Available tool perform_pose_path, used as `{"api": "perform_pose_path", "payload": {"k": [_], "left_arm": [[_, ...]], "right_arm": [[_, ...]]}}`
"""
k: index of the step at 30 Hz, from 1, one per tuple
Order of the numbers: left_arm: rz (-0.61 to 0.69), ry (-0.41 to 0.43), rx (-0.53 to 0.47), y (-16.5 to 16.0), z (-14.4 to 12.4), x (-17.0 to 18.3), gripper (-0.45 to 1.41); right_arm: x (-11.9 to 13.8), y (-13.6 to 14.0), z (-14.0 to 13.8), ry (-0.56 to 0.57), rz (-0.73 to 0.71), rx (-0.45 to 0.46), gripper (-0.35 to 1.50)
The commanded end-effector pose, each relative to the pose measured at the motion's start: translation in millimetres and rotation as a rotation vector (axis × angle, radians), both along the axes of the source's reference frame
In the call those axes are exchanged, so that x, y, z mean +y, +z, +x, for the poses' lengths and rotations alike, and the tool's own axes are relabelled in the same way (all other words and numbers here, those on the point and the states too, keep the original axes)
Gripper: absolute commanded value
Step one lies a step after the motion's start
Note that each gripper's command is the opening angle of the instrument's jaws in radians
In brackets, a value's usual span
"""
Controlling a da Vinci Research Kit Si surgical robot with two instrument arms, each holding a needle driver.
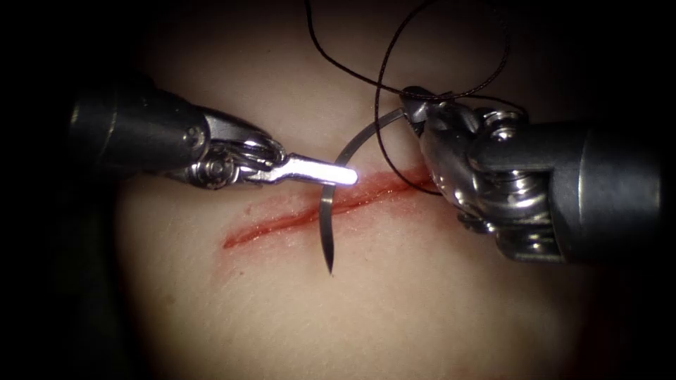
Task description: Wound Closure
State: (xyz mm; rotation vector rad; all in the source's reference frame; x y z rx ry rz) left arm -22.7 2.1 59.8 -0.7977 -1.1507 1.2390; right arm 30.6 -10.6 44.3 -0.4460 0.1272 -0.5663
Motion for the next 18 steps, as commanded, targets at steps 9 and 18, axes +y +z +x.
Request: {"api": "perform_pose_path", "payload": {"k": [9, 18], "left_arm": [[0.14, 0.053, -0.042, 0.3, -0.5, -0.2, -0.45], [0.172, 0.017, -0.027, 0.7, 0.4, 0.4, -0.45]], "right_arm": [[0.2, -0.2, 1.1, -0.008, 0.011, 0.017, -0.33], [2.3, -1.2, 0.8, 0.1, 0.028, 0.089, 1.4]]}}
